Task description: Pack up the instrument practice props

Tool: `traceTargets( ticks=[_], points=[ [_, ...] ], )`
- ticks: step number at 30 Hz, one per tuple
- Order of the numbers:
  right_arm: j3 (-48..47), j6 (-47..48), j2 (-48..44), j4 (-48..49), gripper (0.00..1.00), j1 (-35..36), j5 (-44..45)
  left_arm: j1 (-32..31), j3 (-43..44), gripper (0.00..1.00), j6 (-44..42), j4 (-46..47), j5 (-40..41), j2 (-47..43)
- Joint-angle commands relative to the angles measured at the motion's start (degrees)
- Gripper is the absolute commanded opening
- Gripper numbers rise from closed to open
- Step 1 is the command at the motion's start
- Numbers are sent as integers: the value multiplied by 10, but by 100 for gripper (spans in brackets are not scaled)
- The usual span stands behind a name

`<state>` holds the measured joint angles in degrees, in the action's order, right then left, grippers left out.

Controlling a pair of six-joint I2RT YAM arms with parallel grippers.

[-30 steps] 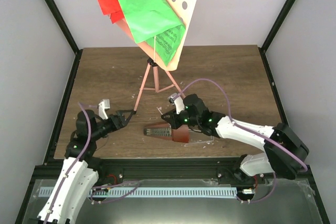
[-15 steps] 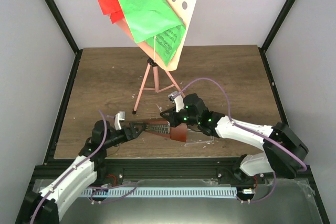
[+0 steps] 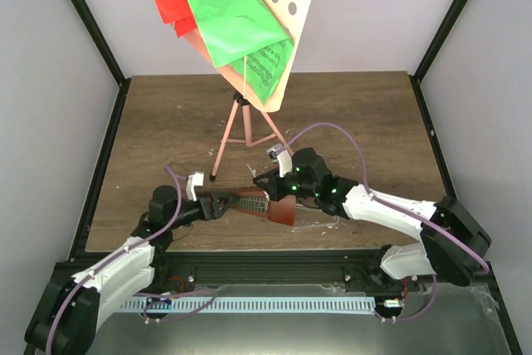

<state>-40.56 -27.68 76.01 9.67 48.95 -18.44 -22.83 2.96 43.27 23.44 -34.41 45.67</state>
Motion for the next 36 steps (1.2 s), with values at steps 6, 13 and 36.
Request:
traceTargets(
  ticks=[6,13,36],
  points=[
    [-32,-19,-37,54,2,4,-22,-3,17,100,-2,144,-69,69],
    [-21,-26,-53,57,2,4,0,-4,27,85,11,183,-129,97],
    [3,-34,-58,60,27,4,28,-12,154,10,-62,-47,-112,71]
  ],
)
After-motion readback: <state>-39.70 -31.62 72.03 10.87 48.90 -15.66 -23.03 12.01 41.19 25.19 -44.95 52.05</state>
